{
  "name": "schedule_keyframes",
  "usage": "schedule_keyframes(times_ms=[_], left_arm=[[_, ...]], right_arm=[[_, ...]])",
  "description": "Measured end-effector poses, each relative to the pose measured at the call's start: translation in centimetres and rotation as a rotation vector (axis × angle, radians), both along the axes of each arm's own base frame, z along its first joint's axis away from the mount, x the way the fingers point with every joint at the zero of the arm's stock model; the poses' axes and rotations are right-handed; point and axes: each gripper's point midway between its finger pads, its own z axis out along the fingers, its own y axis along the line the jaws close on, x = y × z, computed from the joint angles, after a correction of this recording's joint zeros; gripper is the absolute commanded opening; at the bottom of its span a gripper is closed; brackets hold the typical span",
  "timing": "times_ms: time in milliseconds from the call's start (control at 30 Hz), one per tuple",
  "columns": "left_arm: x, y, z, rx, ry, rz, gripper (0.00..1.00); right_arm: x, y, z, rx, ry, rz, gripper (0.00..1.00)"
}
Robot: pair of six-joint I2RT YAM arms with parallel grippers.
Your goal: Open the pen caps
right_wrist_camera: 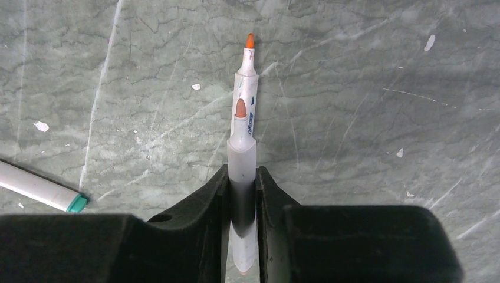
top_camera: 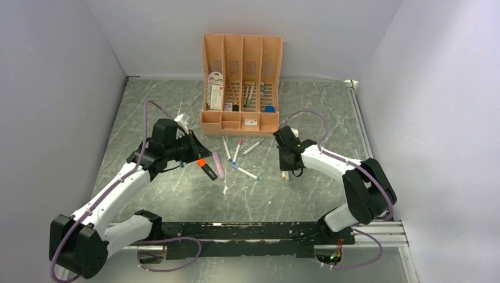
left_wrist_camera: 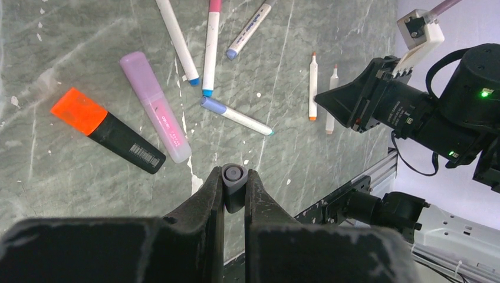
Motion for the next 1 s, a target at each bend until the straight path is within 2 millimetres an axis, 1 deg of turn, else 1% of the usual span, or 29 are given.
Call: schedule_keyframes(times_ms=[100,233,433,500,700,800,1000], left_arm=[[-0.3,0.0,-0.4,0.001,0.014,-0.005,0.11],[-0.4,0.0,-0.5,0.001,0.018,-0.008,0.11],[-0.6,0.0,-0.9,0.007,0.032,-0.010,0.11],[-0.6,0.2,-1.6,0.025,0.050,-0.009,0.11],[-0.8,1.2,-4.8,0.123,0.147,0.004,0.12],[-0.8,1.5,-5.6,0.150,0.166,0.011,0.12],[-0.7,2.2,-6.4,0.197,0.183,0.028,0.12]], right_arm=[[0.0,0.1,0.0,0.007,0.000,0.002,0.20],[0.1,0.3,0.0,0.013,0.000,0.004,0.26],[0.1,0.4,0.0,0.018,0.001,0.006,0.27],[0.1,0.4,0.0,0.020,-0.001,0.006,0.27],[0.0,0.4,-0.1,0.022,0.003,0.007,0.28],[0.0,0.4,0.1,0.025,0.003,0.007,0.30],[-0.1,0.2,1.4,0.041,-0.026,0.004,0.33]])
